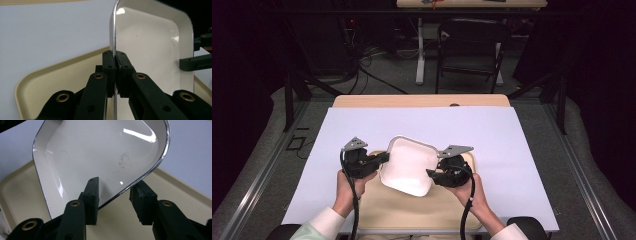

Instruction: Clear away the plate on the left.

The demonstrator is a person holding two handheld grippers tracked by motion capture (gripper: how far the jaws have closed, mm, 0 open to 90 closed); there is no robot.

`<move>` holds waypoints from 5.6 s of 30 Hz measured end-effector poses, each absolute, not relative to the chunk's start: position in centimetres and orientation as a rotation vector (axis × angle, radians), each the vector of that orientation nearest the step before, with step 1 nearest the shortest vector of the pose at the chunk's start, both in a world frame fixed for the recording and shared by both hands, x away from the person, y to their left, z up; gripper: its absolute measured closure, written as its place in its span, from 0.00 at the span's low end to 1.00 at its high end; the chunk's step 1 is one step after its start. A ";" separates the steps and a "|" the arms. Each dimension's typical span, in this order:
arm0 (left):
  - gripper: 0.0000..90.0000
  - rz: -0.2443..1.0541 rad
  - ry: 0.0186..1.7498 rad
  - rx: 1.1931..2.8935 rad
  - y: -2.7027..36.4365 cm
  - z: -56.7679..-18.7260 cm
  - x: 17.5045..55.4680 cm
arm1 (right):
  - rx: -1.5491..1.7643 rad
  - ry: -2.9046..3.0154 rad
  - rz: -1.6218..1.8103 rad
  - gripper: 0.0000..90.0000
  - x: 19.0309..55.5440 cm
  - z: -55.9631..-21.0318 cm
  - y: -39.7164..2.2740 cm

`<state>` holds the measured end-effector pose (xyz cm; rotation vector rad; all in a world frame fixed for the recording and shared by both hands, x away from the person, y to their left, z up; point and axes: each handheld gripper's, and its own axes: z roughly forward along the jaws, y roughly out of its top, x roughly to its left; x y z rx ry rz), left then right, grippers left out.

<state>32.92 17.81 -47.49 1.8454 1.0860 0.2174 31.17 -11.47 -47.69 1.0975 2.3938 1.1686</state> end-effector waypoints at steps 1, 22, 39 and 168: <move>0.97 0.212 1.084 1.851 17.7 -47.5 32.9 | 1.096 2.391 1.169 0.68 31.1 -47.6 -11.5; 0.95 0.085 1.051 1.895 16.7 -48.0 31.1 | 1.073 2.423 1.169 0.80 30.3 -46.7 -13.9; 0.93 -0.020 1.065 1.959 16.2 -49.1 29.8 | 1.091 2.509 1.094 0.83 29.5 -46.9 -14.4; 0.10 0.268 0.952 2.115 17.3 -47.5 30.6 | 1.000 2.388 0.990 0.00 31.2 -47.3 -15.4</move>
